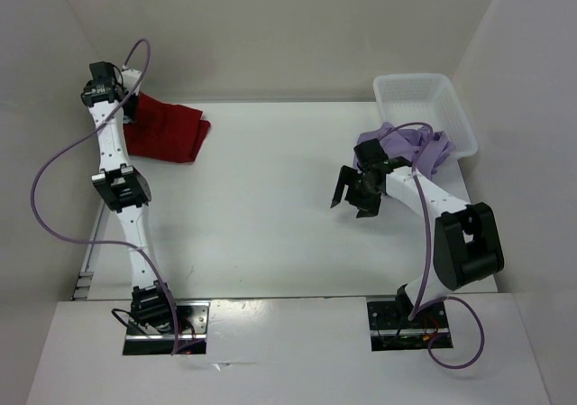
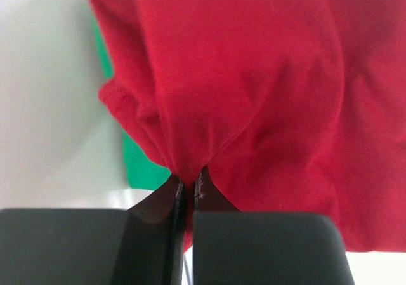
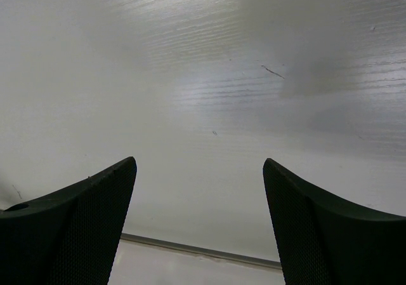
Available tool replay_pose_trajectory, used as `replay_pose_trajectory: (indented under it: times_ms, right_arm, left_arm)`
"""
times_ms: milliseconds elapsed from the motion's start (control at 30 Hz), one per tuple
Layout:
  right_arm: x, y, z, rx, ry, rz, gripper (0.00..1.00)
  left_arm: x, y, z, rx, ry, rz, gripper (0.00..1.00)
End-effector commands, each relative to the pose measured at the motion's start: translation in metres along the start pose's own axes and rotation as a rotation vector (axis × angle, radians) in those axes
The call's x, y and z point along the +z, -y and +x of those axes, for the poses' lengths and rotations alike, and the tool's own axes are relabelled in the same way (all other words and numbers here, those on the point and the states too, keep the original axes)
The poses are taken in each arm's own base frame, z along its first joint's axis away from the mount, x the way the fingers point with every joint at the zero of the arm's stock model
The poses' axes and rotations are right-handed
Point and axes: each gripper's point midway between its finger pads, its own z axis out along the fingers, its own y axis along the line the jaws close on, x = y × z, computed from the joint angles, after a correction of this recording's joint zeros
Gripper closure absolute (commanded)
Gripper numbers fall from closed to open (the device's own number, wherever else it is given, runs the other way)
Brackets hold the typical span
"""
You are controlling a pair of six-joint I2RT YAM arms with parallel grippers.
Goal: Fold and stack the t-shirts
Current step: Put the neatly folded tshirt into the corner of the board with the left arm
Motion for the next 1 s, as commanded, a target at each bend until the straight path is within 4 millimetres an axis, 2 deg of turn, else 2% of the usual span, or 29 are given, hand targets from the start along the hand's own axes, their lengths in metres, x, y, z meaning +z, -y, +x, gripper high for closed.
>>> replay_pose_trajectory:
  times_ms: [0, 67, 100, 133, 167, 233, 267, 300, 367, 467, 533, 633, 667, 700, 733, 767, 833, 867, 900, 933, 967]
  right_arm:
    - [-0.007, -0.006, -0.011, -0.017, 0.020, -0.012, 0.15]
    - [-0.008, -0.005, -0.010, -0.015, 0.013, -0.007, 0.15]
    - [-0.008, -0.006, -0.009, -0.015, 0.007, -0.014, 0.15]
    - [-0.008, -0.006, -0.009, -0.015, 0.007, -0.014, 0.15]
    - [-0.010, -0.008, -0.011, -0.017, 0.015, -0.019, 0.15]
    - [-0.010, -0.008, -0.011, -0.017, 0.015, -0.019, 0.15]
    - [-0.010, -0.010, -0.010, -0.017, 0.009, -0.027, 0.15]
    - [-0.010, -0.010, -0.010, -0.017, 0.009, -0.027, 0.14]
    - [-0.012, -0.011, -0.011, -0.018, 0.017, -0.032, 0.14]
    - [-0.015, -0.013, -0.011, -0.019, 0.019, -0.045, 0.12]
    - [-0.017, -0.014, -0.012, -0.021, 0.026, -0.050, 0.12]
    - [-0.023, -0.013, -0.013, -0.022, 0.045, -0.047, 0.09]
    - [-0.026, -0.011, -0.013, -0.022, 0.049, -0.039, 0.08]
    - [-0.033, -0.012, -0.016, -0.023, 0.067, -0.040, 0.03]
    - [-0.036, -0.011, -0.016, -0.023, 0.075, -0.032, 0.02]
    - [-0.041, -0.010, -0.020, -0.024, 0.095, -0.025, 0.00]
    - [-0.056, -0.010, -0.023, -0.034, 0.125, -0.019, 0.00]
    - [-0.062, -0.007, -0.027, -0.033, 0.152, 0.005, 0.00]
    - [-0.071, -0.009, -0.030, -0.041, 0.178, 0.010, 0.00]
    - [-0.083, -0.004, -0.029, -0.040, 0.199, 0.026, 0.00]
    - [-0.091, 0.002, -0.034, -0.036, 0.238, 0.064, 0.00]
  left_arm:
    - [0.003, -0.017, 0.011, -0.022, -0.024, -0.054, 0.97]
    - [0.004, -0.023, 0.014, -0.032, -0.037, -0.092, 0.78]
    - [0.003, -0.027, 0.014, -0.041, -0.037, -0.115, 0.53]
    - [-0.001, -0.034, 0.015, -0.050, -0.049, -0.158, 0.48]
    - [-0.001, -0.036, 0.016, -0.051, -0.056, -0.172, 0.47]
    - [-0.005, -0.055, 0.025, -0.092, -0.069, -0.227, 0.47]
    - [-0.010, -0.060, 0.021, -0.094, -0.059, -0.250, 0.47]
    - [-0.014, -0.074, 0.030, -0.112, -0.073, -0.275, 0.47]
    - [-0.017, -0.085, 0.038, -0.124, -0.088, -0.303, 0.47]
    - [-0.018, -0.087, 0.047, -0.121, -0.113, -0.288, 0.47]
    - [-0.018, -0.079, 0.053, -0.120, -0.136, -0.252, 0.47]
    - [-0.032, -0.055, 0.044, -0.112, -0.105, -0.111, 0.47]
    - [-0.046, -0.046, 0.030, -0.095, -0.056, -0.046, 0.47]
    - [-0.055, -0.038, 0.031, -0.087, -0.062, -0.006, 0.47]
    - [-0.063, -0.027, 0.023, -0.066, -0.047, 0.034, 0.44]
    - [-0.082, -0.011, 0.005, -0.058, 0.004, 0.102, 0.40]
    - [-0.105, 0.009, -0.009, 0.004, 0.056, 0.201, 0.37]
    - [-0.144, 0.020, -0.030, 0.055, 0.127, 0.228, 0.36]
    - [-0.148, 0.044, -0.027, 0.092, 0.137, 0.337, 0.33]
    - [-0.165, 0.053, -0.032, 0.102, 0.158, 0.356, 0.30]
    - [-0.208, 0.057, -0.048, 0.133, 0.221, 0.327, 0.29]
